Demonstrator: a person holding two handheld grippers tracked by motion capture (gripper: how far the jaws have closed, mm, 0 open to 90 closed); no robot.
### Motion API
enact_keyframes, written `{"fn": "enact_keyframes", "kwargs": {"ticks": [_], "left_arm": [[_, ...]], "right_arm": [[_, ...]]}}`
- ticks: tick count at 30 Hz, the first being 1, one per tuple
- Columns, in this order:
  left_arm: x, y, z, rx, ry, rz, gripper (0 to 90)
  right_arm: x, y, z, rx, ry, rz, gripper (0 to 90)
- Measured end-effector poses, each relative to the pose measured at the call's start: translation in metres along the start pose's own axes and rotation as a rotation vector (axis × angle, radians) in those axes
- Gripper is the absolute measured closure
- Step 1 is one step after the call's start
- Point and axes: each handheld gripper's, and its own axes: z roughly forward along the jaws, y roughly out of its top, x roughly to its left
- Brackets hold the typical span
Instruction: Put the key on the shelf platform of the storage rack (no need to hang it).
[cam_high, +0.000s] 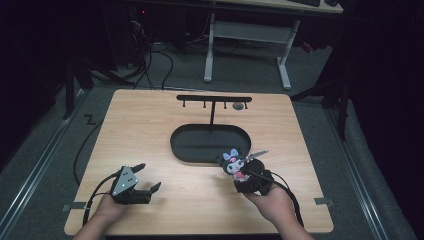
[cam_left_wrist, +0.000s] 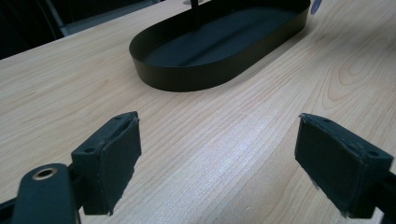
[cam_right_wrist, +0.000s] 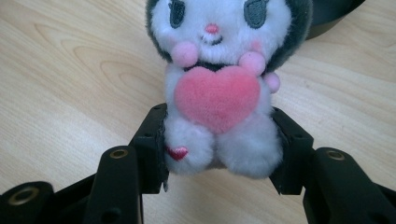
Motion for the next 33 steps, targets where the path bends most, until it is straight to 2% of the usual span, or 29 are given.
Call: {"fn": "enact_keyframes", "kwargs": {"ticks": [2, 10, 19, 33], "left_arm": [[0.0, 0.0, 0.0, -0.001, 0.001, 0.0, 15.4], [0.0, 0.0, 0.0, 0.0, -0.001, 0.0, 15.4], [0.0, 0.0, 0.0, -0.002, 0.0, -0.002, 15.4], [0.0, 0.0, -0.001, -0.006, -0.001, -0.005, 15.4]], "right_arm": [[-0.001, 0.001, -0.001, -0.002, 0.002, -0.004, 48.3], [-0.009, 0.011, -0.001, -0.029, 0.006, 0.033, 48.3], [-0.022, 0.023, 0.005, -0.032, 0.008, 0.09, 48.3], [-0.03, 0.047, 0.017, -0.039, 0.003, 0.11, 48.4]]}}
